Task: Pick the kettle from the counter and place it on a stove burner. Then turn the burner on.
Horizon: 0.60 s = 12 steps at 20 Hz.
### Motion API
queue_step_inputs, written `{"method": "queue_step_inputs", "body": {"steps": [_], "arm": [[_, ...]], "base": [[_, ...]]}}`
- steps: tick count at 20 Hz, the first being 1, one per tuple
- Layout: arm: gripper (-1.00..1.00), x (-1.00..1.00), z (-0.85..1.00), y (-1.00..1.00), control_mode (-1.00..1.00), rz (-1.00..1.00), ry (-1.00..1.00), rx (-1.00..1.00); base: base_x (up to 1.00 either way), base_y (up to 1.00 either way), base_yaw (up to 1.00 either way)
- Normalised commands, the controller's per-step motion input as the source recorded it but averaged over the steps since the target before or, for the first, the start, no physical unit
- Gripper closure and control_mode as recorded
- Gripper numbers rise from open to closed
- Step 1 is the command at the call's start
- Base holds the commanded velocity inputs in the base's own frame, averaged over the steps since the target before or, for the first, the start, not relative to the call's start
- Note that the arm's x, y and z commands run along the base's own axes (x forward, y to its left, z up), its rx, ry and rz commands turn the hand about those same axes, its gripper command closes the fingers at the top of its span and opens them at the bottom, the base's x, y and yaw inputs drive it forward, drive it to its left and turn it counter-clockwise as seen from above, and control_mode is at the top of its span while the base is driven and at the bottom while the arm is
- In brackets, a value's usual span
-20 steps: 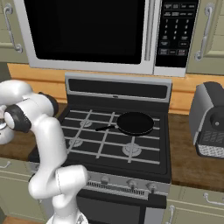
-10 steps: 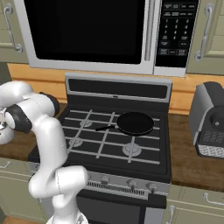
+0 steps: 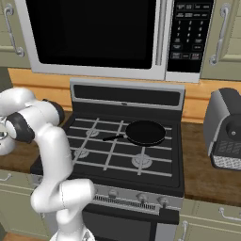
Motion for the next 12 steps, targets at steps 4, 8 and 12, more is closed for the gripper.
{"method": "queue_step_inputs", "body": {"steps": [4,8,12], "arm": [[1.0,-0.02,0.14,-0.01,-1.0,-0.01,0.0,0.0],[1.0,-0.23,0.53,-0.15,-1.0,0.0,0.0,0.0],[1.0,-0.53,0.63,-0.43,-1.0,-0.03,0.0,0.03]], "base": [[0.0,0.0,0.0],[0.0,0.0,0.0],[0.0,0.0,0.0]]}}
